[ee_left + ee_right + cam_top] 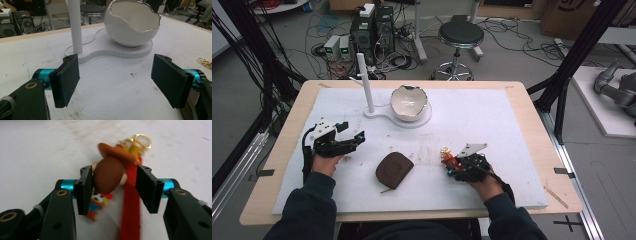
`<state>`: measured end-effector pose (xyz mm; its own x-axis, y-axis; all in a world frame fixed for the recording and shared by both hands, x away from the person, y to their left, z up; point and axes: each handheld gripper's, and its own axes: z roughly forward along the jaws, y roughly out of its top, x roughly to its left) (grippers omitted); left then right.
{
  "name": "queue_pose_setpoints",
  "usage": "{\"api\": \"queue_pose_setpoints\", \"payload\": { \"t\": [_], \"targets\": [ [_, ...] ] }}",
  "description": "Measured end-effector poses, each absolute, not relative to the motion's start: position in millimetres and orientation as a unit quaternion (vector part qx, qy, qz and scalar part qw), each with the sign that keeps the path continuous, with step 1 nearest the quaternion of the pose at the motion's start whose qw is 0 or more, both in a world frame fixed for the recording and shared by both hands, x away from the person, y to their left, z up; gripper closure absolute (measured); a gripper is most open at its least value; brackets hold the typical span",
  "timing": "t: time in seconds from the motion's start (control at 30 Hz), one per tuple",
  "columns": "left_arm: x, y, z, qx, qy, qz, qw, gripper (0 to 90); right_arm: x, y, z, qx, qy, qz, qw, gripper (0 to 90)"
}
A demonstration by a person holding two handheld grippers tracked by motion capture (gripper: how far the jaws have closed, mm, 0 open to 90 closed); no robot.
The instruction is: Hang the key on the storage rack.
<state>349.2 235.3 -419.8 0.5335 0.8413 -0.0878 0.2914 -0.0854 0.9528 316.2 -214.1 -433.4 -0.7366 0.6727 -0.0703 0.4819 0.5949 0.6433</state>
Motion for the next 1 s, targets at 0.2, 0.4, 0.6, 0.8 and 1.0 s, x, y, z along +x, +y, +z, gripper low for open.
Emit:
{"api": "queue_pose_setpoints", "payload": {
  "t": [0.2, 0.4, 0.6, 0.8, 1.0],
  "targets": [
    [350.1, 235.2, -420.8, 0.694, 0.410, 0.255, 0.534, 22.7, 319.9, -223.3, -432.5, 0.325, 0.873, 0.325, 0.164, 54.7],
    [350.0, 235.7, -420.8, 0.697, 0.410, 0.255, 0.530, 22.7, 327.0, -216.5, -438.9, 0.321, 0.879, 0.317, 0.156, 54.4],
    [351.4, 234.4, -422.7, 0.700, 0.411, 0.252, 0.527, 22.8, 335.9, -222.1, -438.5, 0.326, 0.874, 0.336, 0.134, 62.1],
    [352.9, 235.1, -424.0, 0.700, 0.414, 0.251, 0.524, 23.0, 338.1, -221.3, -426.2, 0.336, 0.860, 0.361, 0.131, 64.6],
    [352.5, 239.5, -423.6, 0.699, 0.418, 0.251, 0.523, 23.0, 352.0, -225.8, -413.1, 0.346, 0.823, 0.438, 0.108, 66.5]
  ]
}}
